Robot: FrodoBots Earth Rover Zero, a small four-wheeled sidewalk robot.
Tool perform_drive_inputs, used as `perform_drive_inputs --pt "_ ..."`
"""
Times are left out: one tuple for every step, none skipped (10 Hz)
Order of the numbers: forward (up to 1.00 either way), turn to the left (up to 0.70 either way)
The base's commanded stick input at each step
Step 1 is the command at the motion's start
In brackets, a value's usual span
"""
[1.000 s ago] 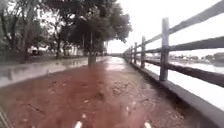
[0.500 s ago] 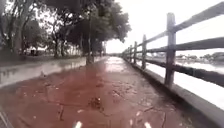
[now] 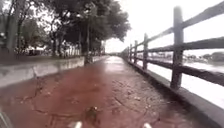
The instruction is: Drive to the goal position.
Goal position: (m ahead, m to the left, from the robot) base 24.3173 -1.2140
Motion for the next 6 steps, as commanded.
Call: perform_drive_inputs --pt "0.50 0.00" --pt "0.50 0.00" --pt "0.50 0.00" --pt "0.50 0.00" --pt "0.50 0.00" --pt "0.50 0.00"
